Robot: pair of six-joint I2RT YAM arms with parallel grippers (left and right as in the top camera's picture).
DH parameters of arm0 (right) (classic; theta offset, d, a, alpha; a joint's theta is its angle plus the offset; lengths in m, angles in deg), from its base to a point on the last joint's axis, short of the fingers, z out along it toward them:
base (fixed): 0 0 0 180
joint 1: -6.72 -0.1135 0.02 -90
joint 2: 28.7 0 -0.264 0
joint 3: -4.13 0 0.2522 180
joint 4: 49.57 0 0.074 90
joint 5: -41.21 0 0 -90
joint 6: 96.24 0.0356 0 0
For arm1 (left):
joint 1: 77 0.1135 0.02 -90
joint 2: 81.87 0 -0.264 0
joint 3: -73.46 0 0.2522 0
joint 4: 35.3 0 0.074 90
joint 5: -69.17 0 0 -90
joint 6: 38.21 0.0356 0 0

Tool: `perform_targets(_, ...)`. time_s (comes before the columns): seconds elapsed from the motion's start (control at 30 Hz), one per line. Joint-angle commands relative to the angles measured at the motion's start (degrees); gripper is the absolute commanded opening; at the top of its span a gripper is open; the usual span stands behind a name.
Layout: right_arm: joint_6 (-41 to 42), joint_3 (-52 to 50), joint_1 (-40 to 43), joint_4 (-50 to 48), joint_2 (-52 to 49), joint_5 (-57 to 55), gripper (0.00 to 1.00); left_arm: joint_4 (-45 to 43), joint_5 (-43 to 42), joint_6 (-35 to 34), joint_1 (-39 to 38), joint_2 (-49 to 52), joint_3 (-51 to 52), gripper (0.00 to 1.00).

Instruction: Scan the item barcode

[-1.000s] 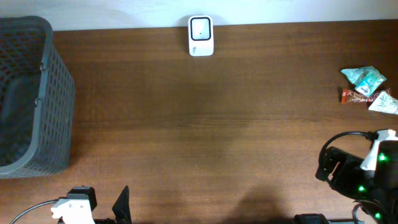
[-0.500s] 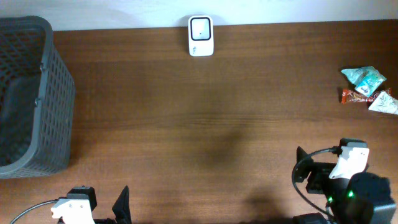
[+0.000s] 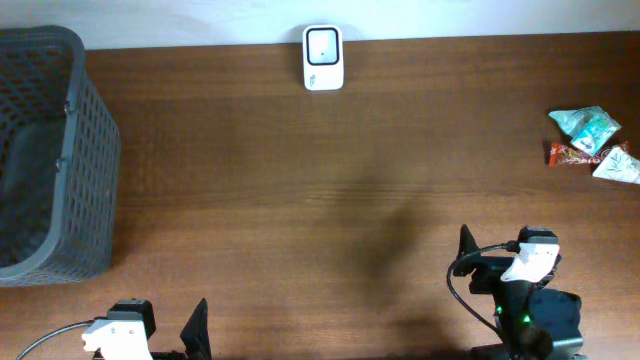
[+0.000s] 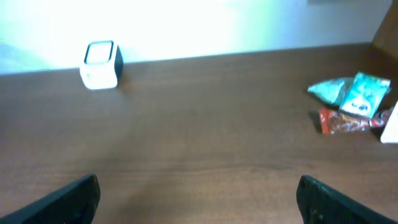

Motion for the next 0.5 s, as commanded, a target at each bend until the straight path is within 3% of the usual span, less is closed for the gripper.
perform_targets(0.0, -0.52, -3.37, 0.9, -2.93, 3.37, 0.87, 0.99, -0.13, 0.42, -0.2, 0.11, -0.31, 0.11, 0.99)
perform_targets(0.33, -0.83, -9.81, 4.0, -11.15, 6.23, 2.01, 0.99, -0.13, 0.42, -0.2, 0.11, -0.31, 0.11, 0.99)
perform_targets(0.47, -5.01, -12.39, 3.98, -14.67, 6.23, 4.48, 0.99, -0.13, 0.42, -0.2, 0.11, -0.31, 0.11, 0.99)
